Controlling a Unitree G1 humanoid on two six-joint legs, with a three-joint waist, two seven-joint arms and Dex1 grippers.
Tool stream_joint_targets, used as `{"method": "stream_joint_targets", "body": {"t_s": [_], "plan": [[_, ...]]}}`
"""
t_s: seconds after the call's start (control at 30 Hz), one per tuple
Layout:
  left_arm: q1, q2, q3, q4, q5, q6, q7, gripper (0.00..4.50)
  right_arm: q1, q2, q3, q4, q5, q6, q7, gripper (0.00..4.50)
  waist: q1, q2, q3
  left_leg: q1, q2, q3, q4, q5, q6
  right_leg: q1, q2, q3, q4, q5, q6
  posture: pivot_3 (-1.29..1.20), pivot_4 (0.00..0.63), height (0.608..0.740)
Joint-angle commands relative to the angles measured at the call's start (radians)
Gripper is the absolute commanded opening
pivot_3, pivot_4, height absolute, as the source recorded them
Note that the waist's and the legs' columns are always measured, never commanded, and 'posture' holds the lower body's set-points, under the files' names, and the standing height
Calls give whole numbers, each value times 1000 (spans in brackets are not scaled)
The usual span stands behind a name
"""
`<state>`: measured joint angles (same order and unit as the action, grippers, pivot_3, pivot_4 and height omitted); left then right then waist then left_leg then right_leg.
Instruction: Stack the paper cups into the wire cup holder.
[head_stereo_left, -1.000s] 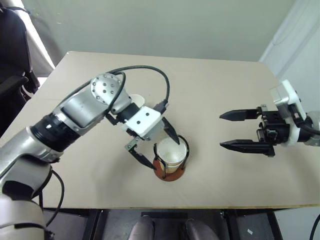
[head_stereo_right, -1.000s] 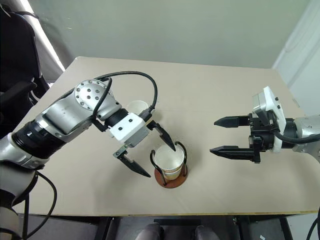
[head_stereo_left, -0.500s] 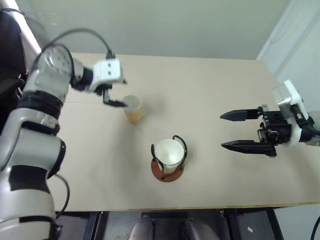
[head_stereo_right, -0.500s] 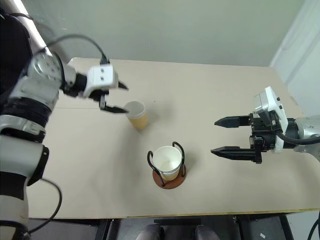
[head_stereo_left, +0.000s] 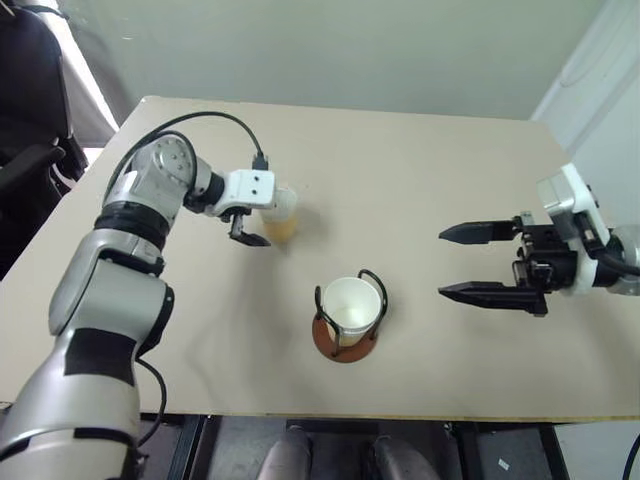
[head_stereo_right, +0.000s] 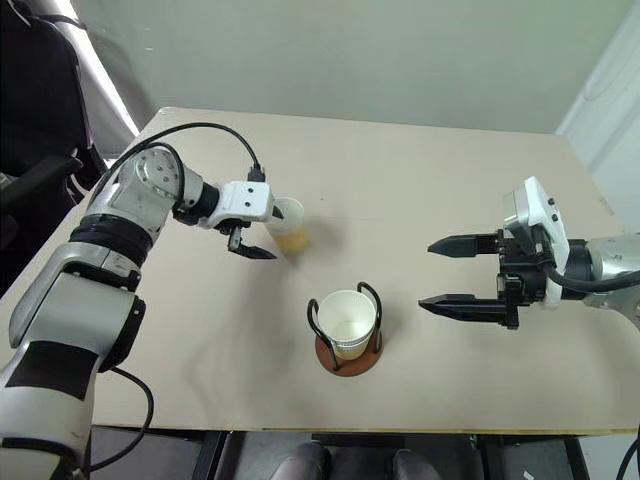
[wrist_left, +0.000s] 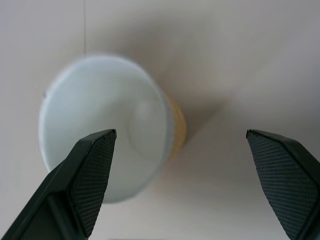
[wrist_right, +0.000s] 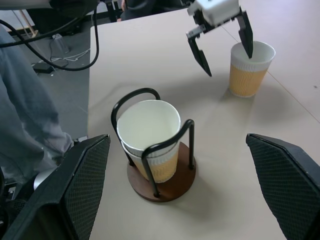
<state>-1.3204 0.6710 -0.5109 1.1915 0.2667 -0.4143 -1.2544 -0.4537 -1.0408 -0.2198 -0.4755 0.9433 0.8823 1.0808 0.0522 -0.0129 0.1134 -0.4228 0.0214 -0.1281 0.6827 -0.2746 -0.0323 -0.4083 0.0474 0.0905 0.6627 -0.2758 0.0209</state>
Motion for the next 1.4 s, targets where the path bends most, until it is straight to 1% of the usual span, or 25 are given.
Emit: {"method": "stream_joint_targets", "body": {"t_s": [0.03, 0.1, 0.13, 0.27, 0.37, 0.4, 0.43, 0.47, 0.5, 0.57, 0.63, 0.67, 0.7, 0.73, 0.83, 0.9, 1.0, 1.1, 1.17, 1.27, 1.4], "plan": [[-12, -29, -7, 20, 81, -36, 120, 4306, -1, -18, -48, -30, 26, 0, -13, 4430, 2, 0, 0, 0, 0, 0, 1, 0, 0, 0, 0, 0, 0, 0, 0, 0, 150, 740], [-21, -50, 2, 36, 101, -37, 167, 3894, 4, -21, -53, -32, 30, 1, -16, 4430, 3, 0, 0, 0, -1, -1, 1, 0, 0, 0, 0, 0, 0, 1, 2, 0, 150, 740], [-25, -59, 8, 42, 109, -38, 186, 3566, 5, -24, -56, -33, 33, 2, -17, 4430, 3, 0, 0, 0, -1, -1, 2, 0, 0, 0, -1, 0, 0, 2, 3, 0, 150, 740], [-38, -74, 27, 54, 123, -42, 219, 2074, 12, -38, -71, -29, 44, 4, -12, 4430, 2, 0, 0, 0, -3, 0, 3, 0, 1, 1, -1, 2, 1, 2, 3, 0, 150, 740], [-45, -74, 44, 57, 120, -44, 209, 1026, 12, -46, -74, -20, 45, 1, -7, 4430, 2, 0, 0, 0, -3, 0, 2, 0, 1, 0, -1, 2, 1, 2, 3, 0, 150, 740], [-48, -72, 50, 57, 118, -47, 201, 600, 10, -47, -73, -17, 45, 1, -6, 4430, 2, 0, 0, 0, -3, 0, 3, 0, 1, 0, -1, 2, 1, 2, 3, 0, 150, 740], [-51, -70, 60, 55, 111, -48, 188, 253, 7, -48, -71, -15, 44, 0, -6, 4430, 2, 0, 0, 0, -3, 0, 3, 0, 1, 0, -1, 2, 1, 2, 3, 0, 150, 740], [-56, -68, 71, 53, 103, -48, 179, 21, 4, -48, -68, -12, 43, -1, -5, 4430, 2, 0, 0, 0, -3, 0, 3, 0, 1, 0, -1, 3, 1, 2, 3, 0, 150, 740], [-62, -63, 83, 49, 96, -50, 161, 21, 1, -48, -65, -9, 41, -2, -4, 4430, 2, 0, 0, 0, -3, 0, 3, 0, 1, 0, -1, 3, 1, 2, 3, 0, 150, 740], [-74, -50, 117, 33, 57, -53, 65, 21, -7, -47, -57, -4, 38, -4, -3, 4430, 2, 0, 0, 0, -3, 0, 3, 0, 1, 0, -1, 3, 1, 2, 3, 0, 150, 740], [-86, -40, 169, -1, -18, -38, -99, 21, -14, -45, -50, -1, 36, -4, -3, 4430, 2, 0, 0, 0, -3, 0, 3, 0, 1, 0, -1, 4, 1, 2, 3, 0, 150, 740], [-95, -33, 199, -41, -77, -18, -219, 21, -16, -45, -49, 1, 35, -4, -2, 4430, 2, 0, 0, 0, -4, 0, 2, 0, 1, -1, 0, 4, 1, 2, 3, 0, 150, 740], [-100, 4, 163, -172, -225, 40, -301, 21, -19, -45, -46, 3, 33, -5, 0, 4430, 2, 0, 0, 0, -4, 0, 2, 0, 1, -1, 0, 4, 1, 2, 3, 0, 150, 740], [-102, 46, 113, -308, -361, 91, -343, 21, -21, -45, -43, 4, 33, -5, 2, 4430, 2, -1, 1, -1, -4, 0, 2, 0, 1, -2, -1, 4, 1, 2, 3, 0, 150, 740], [-78, 184, -58, -697, -723, 230, -360, 21, -28, -42, -34, 6, 30, -9, 6, 4430, 1, -1, 0, -8, -4, 1, 7, 0, 1, -7, 0, 4, 4, 2, 4, 0, 150, 740], [-70, 272, -161, -900, -898, 279, -360, 21, -33, -38, -26, 8, 25, -13, 8, 4430, 1, 0, -1, -7, -5, 2, 8, -1, 1, -6, -1, 5, 7, 1, 4, 0, 150, 740], [-96, 366, -289, -1083, -1062, 293, -360, 21, -34, -40, -21, 4, 26, -16, 13, 4430, 1, 1, -1, -1, -7, 1, 6, -2, 4, -1, -3, 7, 2, 0, 7, 0, 150, 740], [-142, 418, -442, -1133, -1080, 231, -360, 21, 4, -69, -44, -21, 30, -19, 48, 4430, 0, 1, -1, 2, -7, 2, 6, -3, 5, 0, -3, 8, 5, 0, 7, 0, 150, 740], [-172, 420, -520, -1112, -1071, 193, -360, 21, 54, -95, -85, -33, 17, -37, 87, 4430, 0, 1, -1, 4, -7, 2, 7, -3, 6, 1, -3, 10, 8, 0, 7, 0, 150, 740], [-202, 403, -583, -1062, -1068, 144, -360, 21, 117, -121, -134, -38, 4, -53, 112, 4430, -3, 1, -1, 5, -7, 2, 9, -4, 8, 2, -3, 12, 11, 0, 7, 0, 150, 740], [-215, 397, -636, -1051, -1070, 98, -360, 21, 160, -124, -177, -64, 21, -51, 97, 4430, -12, 1, 0, 5, -7, 3, 15, -7, 12, 3, -3, 14, 14, 1, 8, 0, 150, 740]]}}
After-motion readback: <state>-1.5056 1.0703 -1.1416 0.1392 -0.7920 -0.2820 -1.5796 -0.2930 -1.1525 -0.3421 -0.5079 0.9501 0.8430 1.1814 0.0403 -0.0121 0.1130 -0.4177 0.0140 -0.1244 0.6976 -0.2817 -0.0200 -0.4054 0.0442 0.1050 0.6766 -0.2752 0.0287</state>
